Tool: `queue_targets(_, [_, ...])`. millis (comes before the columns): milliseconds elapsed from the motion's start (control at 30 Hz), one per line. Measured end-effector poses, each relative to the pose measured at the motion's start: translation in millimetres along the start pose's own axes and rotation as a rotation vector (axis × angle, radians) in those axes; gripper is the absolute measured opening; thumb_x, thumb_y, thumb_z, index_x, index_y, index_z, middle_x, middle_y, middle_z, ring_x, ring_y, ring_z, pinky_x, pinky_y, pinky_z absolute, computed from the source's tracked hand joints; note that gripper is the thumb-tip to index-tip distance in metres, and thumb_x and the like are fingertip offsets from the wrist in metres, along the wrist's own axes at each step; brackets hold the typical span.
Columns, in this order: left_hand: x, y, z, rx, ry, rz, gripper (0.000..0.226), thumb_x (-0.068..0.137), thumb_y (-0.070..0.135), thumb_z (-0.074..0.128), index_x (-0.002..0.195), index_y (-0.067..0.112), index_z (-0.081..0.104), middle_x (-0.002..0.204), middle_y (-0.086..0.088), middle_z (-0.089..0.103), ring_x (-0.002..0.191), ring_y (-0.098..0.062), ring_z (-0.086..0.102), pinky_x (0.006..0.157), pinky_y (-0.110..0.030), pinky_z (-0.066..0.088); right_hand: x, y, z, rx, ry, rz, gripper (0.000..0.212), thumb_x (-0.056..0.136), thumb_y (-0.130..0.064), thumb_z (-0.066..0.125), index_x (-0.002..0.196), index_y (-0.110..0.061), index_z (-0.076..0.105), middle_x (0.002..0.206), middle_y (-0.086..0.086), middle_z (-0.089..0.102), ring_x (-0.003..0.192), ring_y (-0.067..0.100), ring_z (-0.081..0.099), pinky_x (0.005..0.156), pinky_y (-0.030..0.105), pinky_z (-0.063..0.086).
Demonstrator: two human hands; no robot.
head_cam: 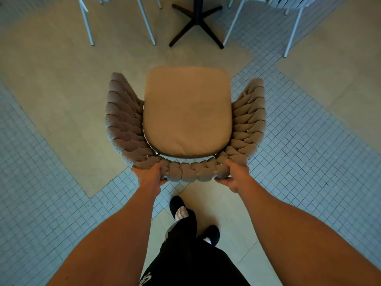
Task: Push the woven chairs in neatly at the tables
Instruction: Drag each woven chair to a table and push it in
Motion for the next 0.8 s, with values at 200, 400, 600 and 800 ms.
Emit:
queue_targets(200, [4.6,4.2,1.5,-0.011,0.002,-0.009,0.062,0.091,-0.001,0.066,0.136,0.02,0.029,0.123,-0.013,0.046,0.095,-0.032,0.061,0.076,-0.057,0.059,4.2,-0.7,4.4,-0.007,0.011,-0.02,0.057,0.096,-0.009,0.07,0.146,-0.011,0.041,0.141,0.025,0.053,0.117,0.048,0.061,0.079,0.065,0.058])
queue_targets(400, [20.9,20.5,0.1,0.055,0.01,0.037,0.066,0.09,0.0,0.067,0.14,0.019,0.027,0.135,-0.015,0.048,0.096,-0.034,0.062,0.073,-0.06,0.059,2.8,-0.8,19.0,0.018,-0.007,-0.029,0.045,0.1,-0.006,0.064,0.141,-0.012,0.046,0.136,0.022,0.055,0.119,0.047,0.06,0.083,0.068,0.056])
queue_targets(600, [43.9,54.7,18.8,0.083,-0.011,0.07,0.061,0.091,-0.002,0.064,0.137,0.018,0.029,0.123,-0.012,0.046,0.098,-0.036,0.061,0.065,-0.052,0.06,15.4,-22.8,45.0,0.02,0.018,-0.06,0.041,0.098,-0.004,0.066,0.132,-0.013,0.046,0.135,0.022,0.053,0.121,0.05,0.057,0.079,0.072,0.055])
queue_targets(800, [71.8,104.4,60.6,0.113,-0.019,0.082,0.058,0.09,-0.002,0.066,0.13,0.02,0.03,0.118,-0.012,0.046,0.098,-0.039,0.064,0.068,-0.058,0.06,39.1,-70.3,80.7,0.025,0.026,-0.079,0.049,0.096,-0.005,0.069,0.138,-0.013,0.045,0.139,0.022,0.053,0.119,0.05,0.059,0.049,0.057,0.059])
Point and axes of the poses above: each hand's wrist, its own x-axis towards the middle knuckle, its own z-axis out of the palm, y = z × x, the point moved 2 cm from there along x, towards the middle knuckle
